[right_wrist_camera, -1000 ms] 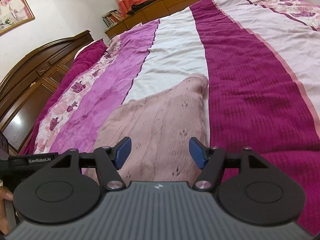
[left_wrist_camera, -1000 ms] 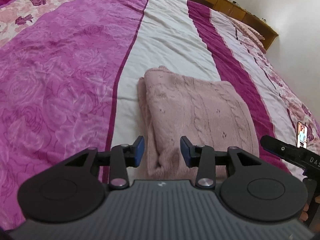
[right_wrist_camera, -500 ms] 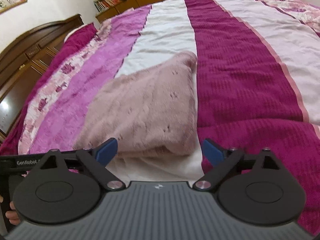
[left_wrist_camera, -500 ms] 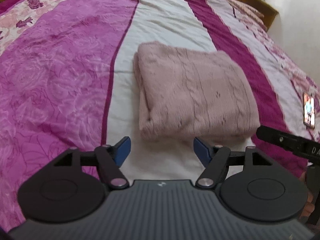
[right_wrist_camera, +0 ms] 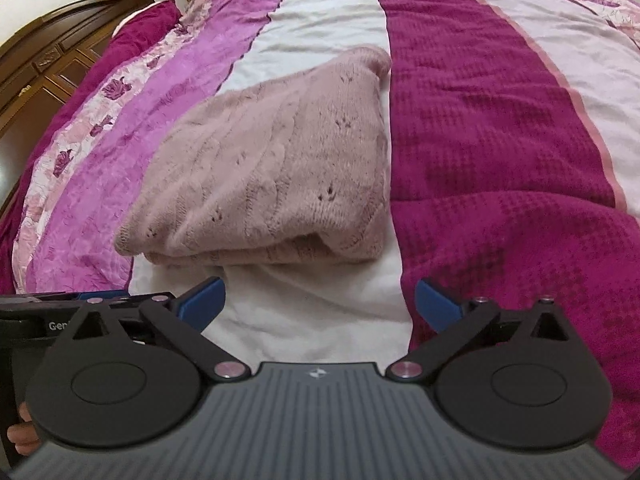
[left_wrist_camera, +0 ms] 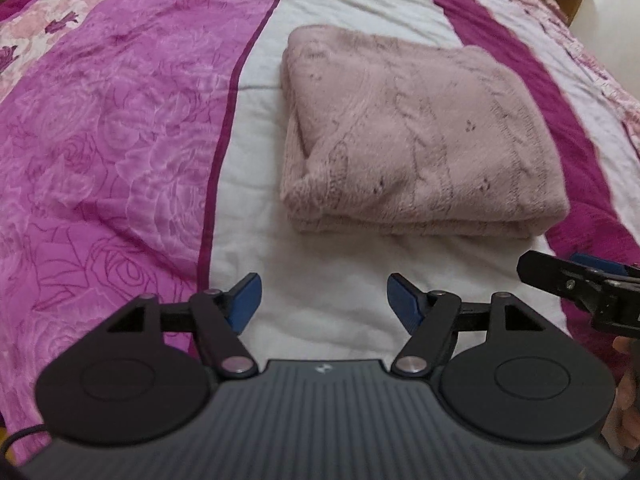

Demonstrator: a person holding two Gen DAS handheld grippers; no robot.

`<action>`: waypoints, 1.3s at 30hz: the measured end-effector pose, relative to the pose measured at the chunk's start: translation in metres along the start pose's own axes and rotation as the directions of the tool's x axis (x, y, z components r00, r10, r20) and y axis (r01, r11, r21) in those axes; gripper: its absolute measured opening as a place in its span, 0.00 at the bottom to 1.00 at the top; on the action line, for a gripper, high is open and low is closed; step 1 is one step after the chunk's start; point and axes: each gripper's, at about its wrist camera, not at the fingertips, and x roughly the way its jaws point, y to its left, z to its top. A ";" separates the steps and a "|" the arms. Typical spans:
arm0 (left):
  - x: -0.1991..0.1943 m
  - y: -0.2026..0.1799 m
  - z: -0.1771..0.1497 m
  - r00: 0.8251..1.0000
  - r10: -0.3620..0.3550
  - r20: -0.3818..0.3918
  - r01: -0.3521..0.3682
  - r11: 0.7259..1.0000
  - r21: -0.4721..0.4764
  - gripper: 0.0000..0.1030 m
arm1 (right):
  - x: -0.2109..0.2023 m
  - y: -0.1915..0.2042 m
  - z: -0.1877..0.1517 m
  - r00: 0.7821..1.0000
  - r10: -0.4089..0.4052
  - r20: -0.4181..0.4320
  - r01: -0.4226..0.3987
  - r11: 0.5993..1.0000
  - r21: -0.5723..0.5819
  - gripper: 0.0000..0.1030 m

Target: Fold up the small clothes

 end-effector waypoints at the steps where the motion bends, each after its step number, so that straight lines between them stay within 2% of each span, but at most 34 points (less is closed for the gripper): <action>1: 0.002 0.000 0.000 1.000 0.005 -0.005 -0.005 1.000 -0.002 0.69 | 0.002 -0.001 0.000 1.000 0.000 -0.006 0.000 1.000 0.004 1.00; 10: 0.009 -0.003 -0.004 0.999 0.016 -0.030 -0.015 1.000 0.001 0.69 | 0.013 -0.005 -0.003 0.999 -0.007 -0.047 0.008 1.000 0.027 1.00; 39: 0.010 -0.006 -0.004 0.999 0.023 -0.033 -0.023 1.000 0.014 0.69 | 0.013 -0.006 -0.004 0.999 -0.006 -0.048 0.008 1.000 0.029 1.00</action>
